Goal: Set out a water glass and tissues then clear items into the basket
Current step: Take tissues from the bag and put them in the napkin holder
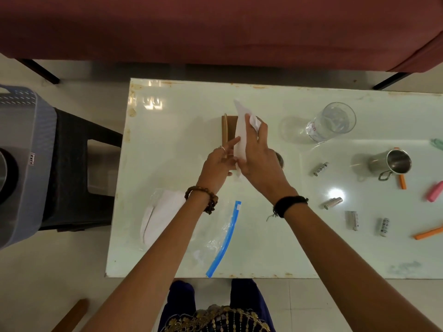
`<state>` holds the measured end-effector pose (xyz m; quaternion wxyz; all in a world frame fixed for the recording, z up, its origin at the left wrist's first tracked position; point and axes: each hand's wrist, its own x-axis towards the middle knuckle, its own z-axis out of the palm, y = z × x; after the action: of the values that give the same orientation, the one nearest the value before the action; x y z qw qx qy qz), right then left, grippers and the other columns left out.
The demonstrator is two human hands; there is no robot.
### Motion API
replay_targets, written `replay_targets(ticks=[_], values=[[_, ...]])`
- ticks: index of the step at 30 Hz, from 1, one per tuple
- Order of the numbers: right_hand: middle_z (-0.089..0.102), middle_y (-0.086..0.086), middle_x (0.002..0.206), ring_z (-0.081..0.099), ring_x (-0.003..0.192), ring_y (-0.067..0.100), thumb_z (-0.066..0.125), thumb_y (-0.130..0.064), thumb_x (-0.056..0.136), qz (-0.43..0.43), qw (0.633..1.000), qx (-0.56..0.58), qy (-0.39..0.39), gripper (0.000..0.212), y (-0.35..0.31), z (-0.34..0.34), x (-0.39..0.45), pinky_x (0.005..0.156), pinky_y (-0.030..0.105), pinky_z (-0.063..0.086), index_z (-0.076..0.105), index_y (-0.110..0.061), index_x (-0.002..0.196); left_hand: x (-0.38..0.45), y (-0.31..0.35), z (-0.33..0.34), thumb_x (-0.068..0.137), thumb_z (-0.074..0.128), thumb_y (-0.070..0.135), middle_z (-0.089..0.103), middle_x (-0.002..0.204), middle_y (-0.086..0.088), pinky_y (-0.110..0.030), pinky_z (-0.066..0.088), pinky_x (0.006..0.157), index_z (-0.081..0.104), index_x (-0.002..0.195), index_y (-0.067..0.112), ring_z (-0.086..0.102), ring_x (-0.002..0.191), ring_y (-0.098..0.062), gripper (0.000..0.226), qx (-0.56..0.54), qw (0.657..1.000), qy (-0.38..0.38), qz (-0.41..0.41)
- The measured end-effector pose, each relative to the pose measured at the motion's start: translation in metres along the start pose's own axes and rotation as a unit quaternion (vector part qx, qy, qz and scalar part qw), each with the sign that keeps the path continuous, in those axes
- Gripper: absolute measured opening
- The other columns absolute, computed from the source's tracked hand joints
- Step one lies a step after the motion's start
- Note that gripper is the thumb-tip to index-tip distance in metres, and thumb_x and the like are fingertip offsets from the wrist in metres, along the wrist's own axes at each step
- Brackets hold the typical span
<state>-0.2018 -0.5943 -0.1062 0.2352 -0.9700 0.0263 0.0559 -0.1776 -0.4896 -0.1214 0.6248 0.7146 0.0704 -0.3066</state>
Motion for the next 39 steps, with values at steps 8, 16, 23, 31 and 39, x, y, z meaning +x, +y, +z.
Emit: replay_targets(ticks=[8, 16, 23, 31, 39], values=[[0.005, 0.02, 0.156, 0.04, 0.055, 0.014, 0.041, -0.005, 0.094, 0.014, 0.992, -0.109, -0.059, 0.068, 0.011, 0.04, 0.037, 0.041, 0.016, 0.025, 0.002, -0.006, 0.149, 0.037, -0.019, -0.01, 0.092, 0.046, 0.004, 0.033, 0.098, -0.003, -0.004, 0.03, 0.072, 0.056, 0.125, 0.023, 0.04, 0.09, -0.013, 0.039, 0.229, 0.965, 0.118, 0.043], [-0.008, 0.018, 0.158, 0.047, 0.053, 0.018, 0.048, 0.004, 0.088, 0.031, 0.989, -0.131, -0.062, 0.084, 0.004, 0.049, 0.04, 0.052, 0.025, 0.039, -0.008, -0.011, 0.148, 0.052, -0.011, -0.013, 0.089, 0.05, 0.005, 0.044, 0.12, -0.01, -0.029, 0.053, 0.077, 0.048, 0.124, 0.022, 0.053, 0.075, -0.01, 0.039, 0.157, 0.982, 0.101, 0.026], [0.015, 0.014, 0.156, 0.043, 0.046, 0.015, 0.053, -0.007, 0.091, 0.03, 0.998, -0.035, -0.035, 0.082, 0.007, 0.043, 0.029, 0.046, 0.024, 0.043, -0.003, -0.021, 0.149, 0.052, -0.008, -0.012, 0.092, 0.05, 0.013, 0.054, 0.128, -0.013, -0.042, 0.052, 0.09, 0.04, 0.135, 0.025, 0.053, 0.114, -0.027, 0.045, 0.125, 0.99, 0.061, -0.013], [0.046, 0.001, 0.134, 0.063, 0.077, 0.018, 0.055, -0.033, 0.091, 0.16, 0.95, 0.256, 0.084, 0.063, 0.014, 0.034, 0.011, 0.061, 0.02, 0.049, 0.022, -0.024, 0.145, 0.05, -0.016, -0.018, 0.09, 0.054, 0.015, 0.064, 0.117, -0.017, -0.047, 0.051, 0.093, 0.041, 0.137, 0.023, 0.06, 0.108, -0.031, 0.049, 0.117, 0.991, 0.063, -0.035], [0.067, 0.028, 0.087, 0.061, 0.082, 0.043, 0.046, -0.013, 0.092, 0.228, 0.926, 0.297, 0.039, 0.029, 0.032, 0.026, 0.031, 0.068, 0.043, 0.055, 0.063, 0.008, 0.082, 0.056, -0.018, -0.013, 0.09, 0.052, 0.019, 0.069, 0.089, -0.029, -0.048, 0.055, 0.081, 0.05, 0.131, 0.021, 0.065, 0.087, -0.042, 0.041, 0.214, 0.974, 0.075, -0.002]])
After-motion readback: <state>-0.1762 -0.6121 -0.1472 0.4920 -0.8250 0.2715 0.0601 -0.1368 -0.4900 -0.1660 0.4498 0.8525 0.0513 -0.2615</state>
